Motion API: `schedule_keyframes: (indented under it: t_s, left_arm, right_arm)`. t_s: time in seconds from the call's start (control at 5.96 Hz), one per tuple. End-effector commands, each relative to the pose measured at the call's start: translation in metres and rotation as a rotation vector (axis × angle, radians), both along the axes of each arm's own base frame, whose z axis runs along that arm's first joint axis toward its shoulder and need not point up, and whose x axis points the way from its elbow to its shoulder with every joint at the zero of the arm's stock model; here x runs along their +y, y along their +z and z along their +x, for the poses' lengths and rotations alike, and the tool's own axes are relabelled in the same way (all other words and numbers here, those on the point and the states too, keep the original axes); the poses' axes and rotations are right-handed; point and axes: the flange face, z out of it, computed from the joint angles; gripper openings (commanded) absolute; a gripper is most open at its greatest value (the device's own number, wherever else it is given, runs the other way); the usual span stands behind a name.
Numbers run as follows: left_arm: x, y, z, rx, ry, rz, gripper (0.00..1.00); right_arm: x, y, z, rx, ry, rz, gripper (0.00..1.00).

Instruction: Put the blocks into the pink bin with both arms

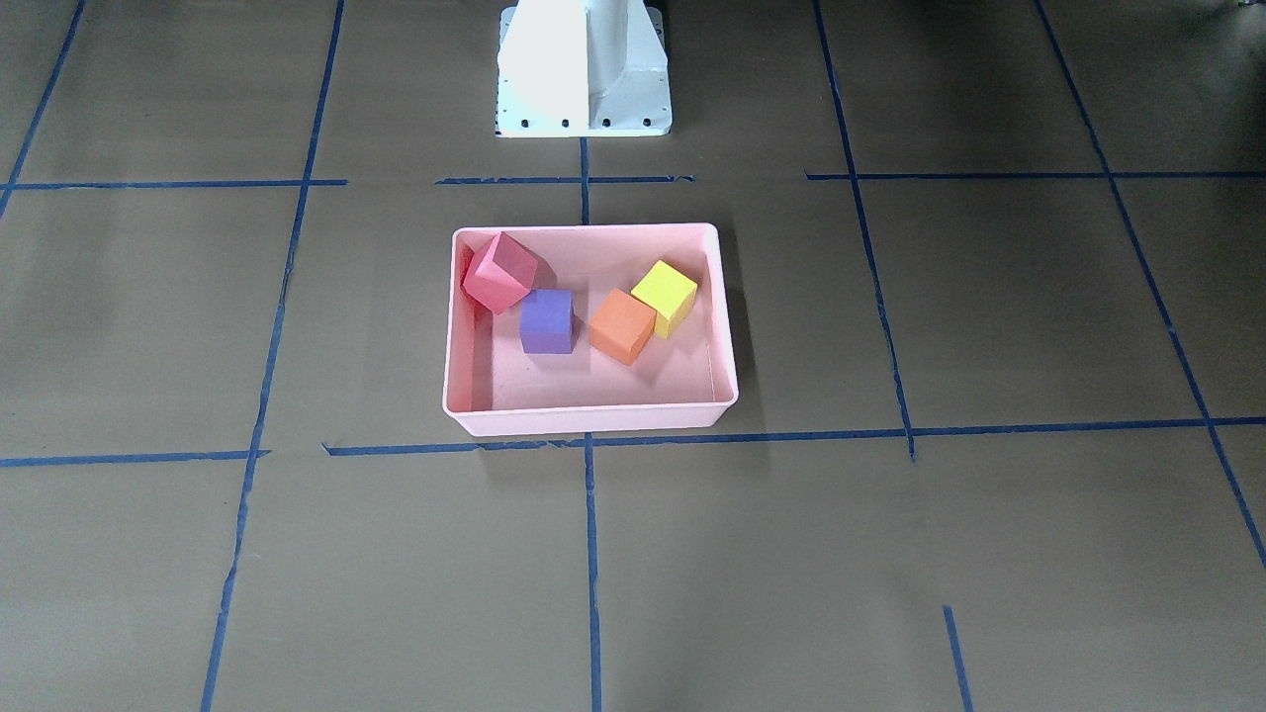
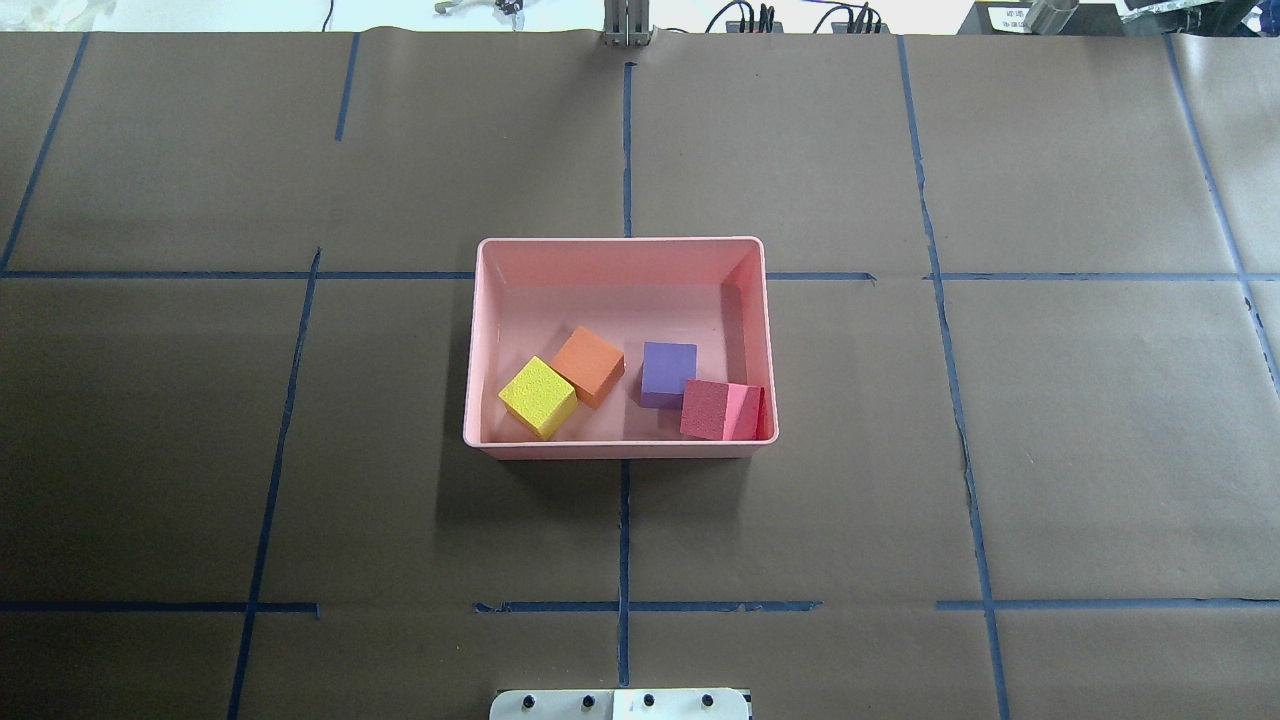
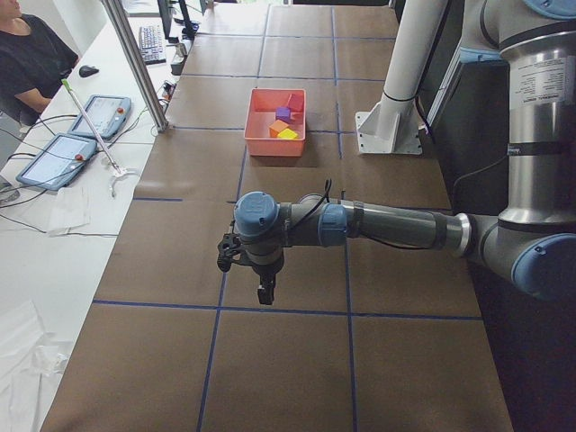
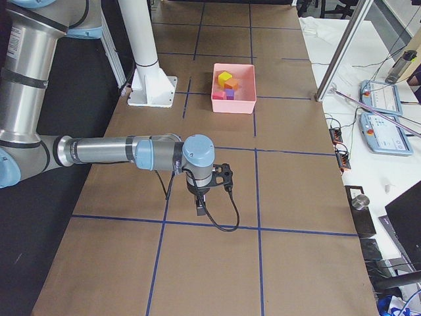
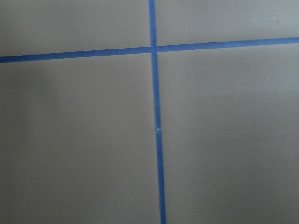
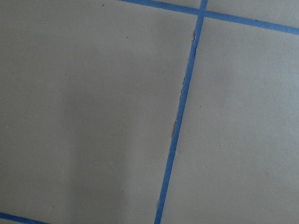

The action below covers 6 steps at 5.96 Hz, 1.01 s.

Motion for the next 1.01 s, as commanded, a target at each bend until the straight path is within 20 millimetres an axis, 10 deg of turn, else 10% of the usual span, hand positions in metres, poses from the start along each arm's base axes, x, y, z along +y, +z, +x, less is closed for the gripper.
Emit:
schedule_keyframes:
  t_s: [0.0, 0.84]
  left_arm:
    - [0.008, 0.006, 0.000, 0.005, 0.000, -0.007, 1.00]
    - [0.013, 0.002, -0.002, 0.003, 0.000, 0.001, 1.00]
  right_arm:
    - [-0.010, -0.007, 0.001, 0.016, 0.003, 0.019, 1.00]
    - [-0.011, 0.001, 0.001, 0.023, 0.001, 0.007, 1.00]
